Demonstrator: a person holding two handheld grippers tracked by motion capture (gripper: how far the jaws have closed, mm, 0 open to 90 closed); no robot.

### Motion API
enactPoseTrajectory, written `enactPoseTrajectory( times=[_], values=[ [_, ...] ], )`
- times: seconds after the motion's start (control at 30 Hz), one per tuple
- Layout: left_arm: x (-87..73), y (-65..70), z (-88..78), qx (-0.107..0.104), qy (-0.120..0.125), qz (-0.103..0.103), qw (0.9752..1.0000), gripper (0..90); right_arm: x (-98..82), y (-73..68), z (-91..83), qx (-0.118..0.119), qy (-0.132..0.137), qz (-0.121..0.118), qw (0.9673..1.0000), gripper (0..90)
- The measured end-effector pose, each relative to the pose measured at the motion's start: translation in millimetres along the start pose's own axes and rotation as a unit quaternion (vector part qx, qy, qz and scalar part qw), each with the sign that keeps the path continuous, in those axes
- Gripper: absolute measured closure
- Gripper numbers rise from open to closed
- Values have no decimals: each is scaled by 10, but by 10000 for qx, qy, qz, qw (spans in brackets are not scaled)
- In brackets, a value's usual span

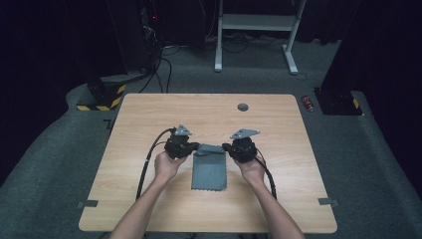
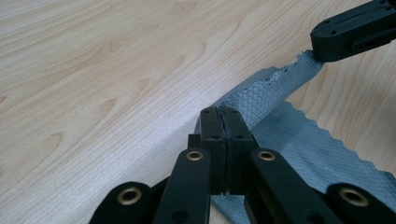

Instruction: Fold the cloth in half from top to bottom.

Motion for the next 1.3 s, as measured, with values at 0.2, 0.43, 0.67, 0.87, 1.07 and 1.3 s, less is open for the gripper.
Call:
enactPoseTrajectory(
  times=[0.2,0.43,0.67,0.87,1.07,1.3],
  values=[
    [-34,19,-28,-37,16,-28,10000,893,-22,-23,-25,44,39,-32,10000,900],
    [-69,43,-69,-43,69,-9,10000,893,-26,-53,-70,92,97,-40,9999,900],
    [-103,82,-103,-50,79,46,9999,893,-47,-88,-122,166,189,-74,9997,900],
    [-133,121,-122,-49,73,97,9999,893,-73,-113,-165,232,228,-87,9994,900],
    [-167,172,-153,-40,106,193,9997,893,-105,-130,-200,282,253,-98,9992,900],
    [-211,251,-183,-67,112,306,9994,893,-163,-149,-248,350,280,-121,9989,900]
  ],
)
Point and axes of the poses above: each handheld gripper's, and its own axes: z roughly forward along the jaws, x roughly out of its top, y roughly to its right, the point moved 1 cm from there along z, roughly forward along the jaws, and after that the axes turned 9 degrees about -x, right-handed, at the moved point
